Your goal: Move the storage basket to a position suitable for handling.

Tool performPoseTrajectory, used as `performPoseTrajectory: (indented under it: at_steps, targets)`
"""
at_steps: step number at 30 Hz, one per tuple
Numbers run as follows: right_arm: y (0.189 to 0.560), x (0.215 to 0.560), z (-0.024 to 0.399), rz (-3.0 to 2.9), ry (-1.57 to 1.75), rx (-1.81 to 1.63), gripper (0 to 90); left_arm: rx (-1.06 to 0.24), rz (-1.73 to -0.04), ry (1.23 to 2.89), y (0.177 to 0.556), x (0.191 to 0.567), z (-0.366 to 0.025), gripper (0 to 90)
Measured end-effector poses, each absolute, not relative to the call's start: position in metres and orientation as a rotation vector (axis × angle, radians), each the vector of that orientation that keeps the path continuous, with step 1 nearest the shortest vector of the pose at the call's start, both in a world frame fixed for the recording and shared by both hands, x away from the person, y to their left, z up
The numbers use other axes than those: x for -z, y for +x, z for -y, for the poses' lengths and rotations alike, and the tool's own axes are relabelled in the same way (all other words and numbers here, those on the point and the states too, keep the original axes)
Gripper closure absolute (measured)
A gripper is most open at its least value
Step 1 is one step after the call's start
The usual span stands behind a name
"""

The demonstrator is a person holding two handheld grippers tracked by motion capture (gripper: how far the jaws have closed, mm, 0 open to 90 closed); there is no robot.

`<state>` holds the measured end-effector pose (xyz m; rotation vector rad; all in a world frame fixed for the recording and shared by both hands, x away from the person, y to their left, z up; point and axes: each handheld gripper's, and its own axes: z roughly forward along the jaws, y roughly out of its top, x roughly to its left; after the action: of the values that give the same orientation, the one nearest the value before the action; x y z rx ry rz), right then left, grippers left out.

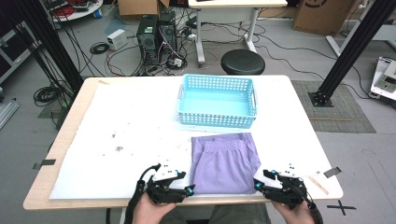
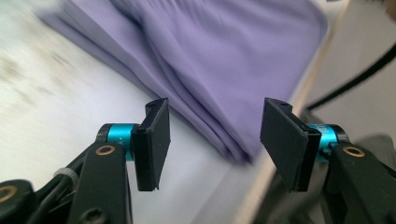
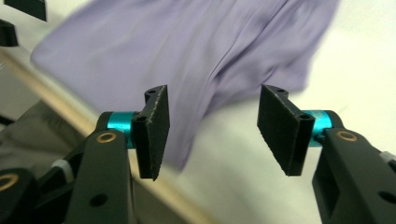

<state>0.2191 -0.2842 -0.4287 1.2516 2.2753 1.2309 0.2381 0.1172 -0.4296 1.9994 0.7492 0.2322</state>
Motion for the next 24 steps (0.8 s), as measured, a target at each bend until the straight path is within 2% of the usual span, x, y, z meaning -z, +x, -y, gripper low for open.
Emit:
performPoseTrajectory:
  at_steps: [4, 6, 10, 12, 18, 20, 24]
  targets:
    - [0.234, 0.414, 0.294, -2.197, 1.141, -1.306, 42.6, -0.261, -0.758, 1.906, 0.260, 0.420, -0.137, 39.6]
    - [0.243, 0.408, 0.297, -2.158, 1.062, -1.328, 44.6, -0.312, -0.718, 1.865, 0.271, 0.416, -0.146, 39.4]
    - [0.265, 0.398, 0.300, -2.067, 1.027, -1.368, 42.8, -0.419, -0.673, 1.787, 0.293, 0.410, -0.159, 36.6]
    - [0.277, 0.395, 0.300, -2.028, 0.998, -1.385, 38.1, -0.456, -0.692, 1.732, 0.303, 0.406, -0.164, 36.1]
    - [0.315, 0.390, 0.296, -1.940, 0.955, -1.420, 36.7, -0.468, -0.820, 1.687, 0.333, 0.399, -0.173, 29.4]
    - [0.326, 0.388, 0.291, -1.925, 0.978, -1.391, 31.5, -0.429, -0.820, 1.674, 0.344, 0.399, -0.177, 24.3]
    - [0.338, 0.384, 0.283, -1.904, 0.976, -1.330, 29.1, -0.404, -0.839, 1.669, 0.363, 0.400, -0.177, 24.1]
